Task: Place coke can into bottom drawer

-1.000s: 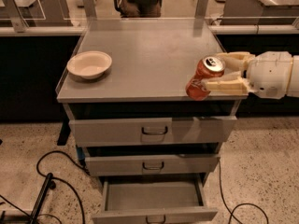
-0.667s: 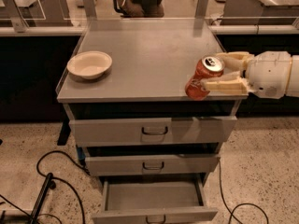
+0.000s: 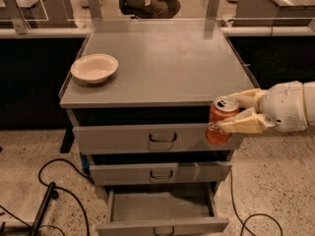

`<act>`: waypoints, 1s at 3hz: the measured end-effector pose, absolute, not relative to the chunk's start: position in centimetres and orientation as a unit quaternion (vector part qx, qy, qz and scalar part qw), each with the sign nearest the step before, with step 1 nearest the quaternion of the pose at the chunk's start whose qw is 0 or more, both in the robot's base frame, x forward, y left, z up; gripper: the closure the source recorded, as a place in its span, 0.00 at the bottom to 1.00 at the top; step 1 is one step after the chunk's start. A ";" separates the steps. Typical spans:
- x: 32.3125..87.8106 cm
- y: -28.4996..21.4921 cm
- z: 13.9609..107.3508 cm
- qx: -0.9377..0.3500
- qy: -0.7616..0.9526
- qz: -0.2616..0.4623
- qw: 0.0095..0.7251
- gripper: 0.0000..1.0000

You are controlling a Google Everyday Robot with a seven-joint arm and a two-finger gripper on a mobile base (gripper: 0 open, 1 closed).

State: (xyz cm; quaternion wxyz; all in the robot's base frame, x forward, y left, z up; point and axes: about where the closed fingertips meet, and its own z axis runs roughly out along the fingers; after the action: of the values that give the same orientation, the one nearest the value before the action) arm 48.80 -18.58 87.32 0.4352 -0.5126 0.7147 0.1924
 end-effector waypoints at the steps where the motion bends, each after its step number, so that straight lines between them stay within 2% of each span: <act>1: 48.8 -18.6 87.3 -0.513 0.715 0.192 0.435 1.00; 2: 49.4 -19.1 86.0 -0.496 0.730 0.173 0.438 1.00; 3: 48.9 -19.8 81.0 -0.451 0.760 0.169 0.437 1.00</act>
Offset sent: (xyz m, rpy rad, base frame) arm 0.0161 -0.0212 -0.0360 -0.0458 -0.0110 -0.1709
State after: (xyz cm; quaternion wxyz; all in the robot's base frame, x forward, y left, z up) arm 48.91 -19.83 80.99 0.4371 -0.4507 0.7598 0.1687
